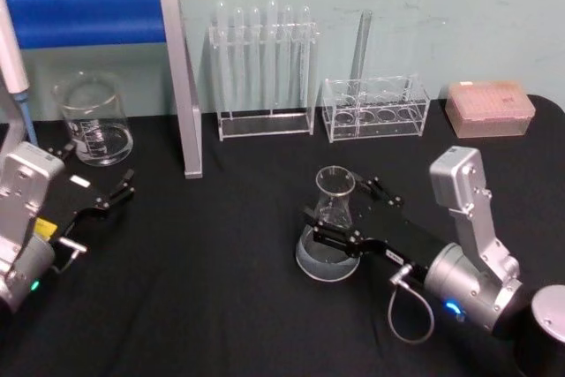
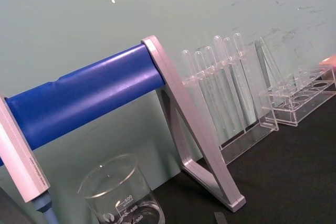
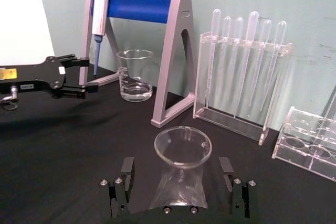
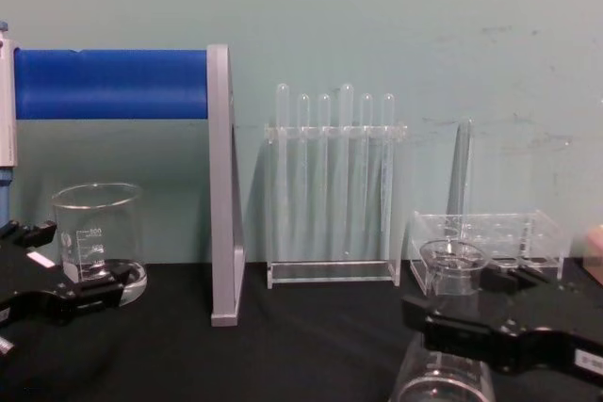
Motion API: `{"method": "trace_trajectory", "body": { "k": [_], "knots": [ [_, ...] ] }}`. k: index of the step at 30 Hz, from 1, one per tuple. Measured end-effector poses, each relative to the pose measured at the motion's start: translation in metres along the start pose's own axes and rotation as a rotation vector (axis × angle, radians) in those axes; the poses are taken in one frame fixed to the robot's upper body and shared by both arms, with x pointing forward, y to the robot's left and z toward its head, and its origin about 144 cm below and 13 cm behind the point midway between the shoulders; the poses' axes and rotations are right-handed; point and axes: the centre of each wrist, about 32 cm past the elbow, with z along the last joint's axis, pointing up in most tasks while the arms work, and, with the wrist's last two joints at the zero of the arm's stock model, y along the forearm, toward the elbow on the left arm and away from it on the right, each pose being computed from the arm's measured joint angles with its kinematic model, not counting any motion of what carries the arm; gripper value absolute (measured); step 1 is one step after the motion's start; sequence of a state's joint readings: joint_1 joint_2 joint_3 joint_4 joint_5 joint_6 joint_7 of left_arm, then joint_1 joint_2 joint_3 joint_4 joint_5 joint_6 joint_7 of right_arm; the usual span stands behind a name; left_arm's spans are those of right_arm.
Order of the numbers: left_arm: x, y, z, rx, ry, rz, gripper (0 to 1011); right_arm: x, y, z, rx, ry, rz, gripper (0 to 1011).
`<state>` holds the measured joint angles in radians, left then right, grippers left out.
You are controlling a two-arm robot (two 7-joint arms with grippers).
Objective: Grasp the erlenmeyer flask with one hand, shake it three times, then place it back.
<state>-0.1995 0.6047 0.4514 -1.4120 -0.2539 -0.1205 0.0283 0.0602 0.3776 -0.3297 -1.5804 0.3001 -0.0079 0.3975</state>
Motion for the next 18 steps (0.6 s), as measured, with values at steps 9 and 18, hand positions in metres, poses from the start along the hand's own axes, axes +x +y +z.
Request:
{"method": "trace_trajectory", "body": {
  "k": [9,18],
  "knots": [
    [0.0,0.0,0.0,0.0,0.0,0.0,1001,0.005,-0.025,0.0,-0.006,0.001,0.028,1000],
    [0.0,0.0,0.0,0.0,0.0,0.0,1001,0.008,-0.051,-0.002,-0.017,0.003,0.045,1000]
  ]
}}
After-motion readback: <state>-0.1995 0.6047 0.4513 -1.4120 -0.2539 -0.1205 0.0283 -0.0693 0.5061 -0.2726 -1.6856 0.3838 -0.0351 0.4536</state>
